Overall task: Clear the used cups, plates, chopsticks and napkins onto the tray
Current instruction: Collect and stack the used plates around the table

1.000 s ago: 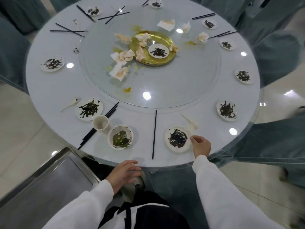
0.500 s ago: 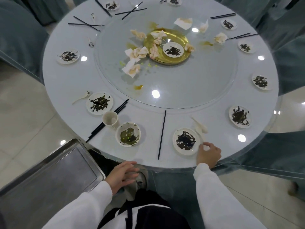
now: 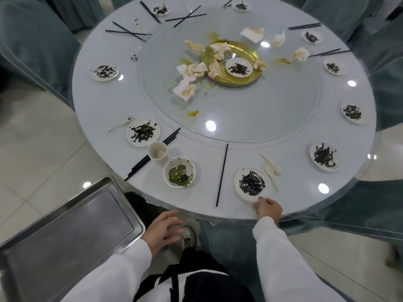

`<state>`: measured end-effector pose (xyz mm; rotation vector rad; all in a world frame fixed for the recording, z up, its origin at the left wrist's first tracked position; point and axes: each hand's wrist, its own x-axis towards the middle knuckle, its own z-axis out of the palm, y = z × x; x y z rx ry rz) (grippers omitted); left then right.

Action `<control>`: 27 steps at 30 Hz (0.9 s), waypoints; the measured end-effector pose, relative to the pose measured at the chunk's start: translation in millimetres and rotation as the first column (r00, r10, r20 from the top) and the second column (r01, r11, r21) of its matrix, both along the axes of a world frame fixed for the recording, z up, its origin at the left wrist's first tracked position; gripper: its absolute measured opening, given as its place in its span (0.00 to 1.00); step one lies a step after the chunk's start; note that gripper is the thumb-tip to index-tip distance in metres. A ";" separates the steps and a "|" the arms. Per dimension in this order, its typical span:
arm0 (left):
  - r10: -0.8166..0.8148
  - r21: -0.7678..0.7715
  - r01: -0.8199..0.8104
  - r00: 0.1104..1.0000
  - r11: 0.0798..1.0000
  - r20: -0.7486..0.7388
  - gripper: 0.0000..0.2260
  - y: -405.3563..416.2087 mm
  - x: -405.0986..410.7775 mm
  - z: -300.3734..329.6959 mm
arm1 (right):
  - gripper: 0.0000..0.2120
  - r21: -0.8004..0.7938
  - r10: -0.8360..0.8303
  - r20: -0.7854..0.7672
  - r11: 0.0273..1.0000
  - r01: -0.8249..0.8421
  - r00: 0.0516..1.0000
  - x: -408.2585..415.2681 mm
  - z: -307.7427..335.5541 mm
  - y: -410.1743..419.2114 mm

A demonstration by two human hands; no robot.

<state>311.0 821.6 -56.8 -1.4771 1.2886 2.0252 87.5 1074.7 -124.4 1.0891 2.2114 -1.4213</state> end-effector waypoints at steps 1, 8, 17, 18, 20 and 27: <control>0.010 -0.008 -0.010 1.000 1.000 -0.010 0.13 -0.3 2.2 1.1 | 0.12 -0.051 -0.031 -0.015 0.998 0.030 0.999 1.6 1.9 -1.6; 0.059 0.008 -0.059 0.995 0.998 -0.077 0.14 1.6 29.5 9.8 | 0.08 -0.186 -0.151 -0.103 0.974 0.130 0.983 31.0 23.0 -5.3; 0.164 0.027 -0.162 0.963 0.986 -0.213 0.12 7.0 83.5 29.8 | 0.06 -0.298 -0.039 -0.194 0.954 -0.021 0.980 112.0 57.4 -17.3; 0.177 0.015 -0.179 0.956 0.984 -0.234 0.12 6.4 90.7 32.6 | 0.05 -0.308 -0.016 -0.203 0.950 -0.049 0.979 125.3 61.9 -21.0; 0.195 -0.011 -0.206 0.941 0.978 -0.275 0.11 5.5 107.3 38.3 | 0.04 -0.325 0.029 -0.237 0.940 -0.107 0.971 154.8 70.0 -28.9; 0.214 -0.074 -0.261 0.898 0.962 -0.385 0.10 17.2 177.3 50.3 | 0.03 -0.389 0.137 -0.326 0.883 -0.265 0.935 264.5 86.0 -49.3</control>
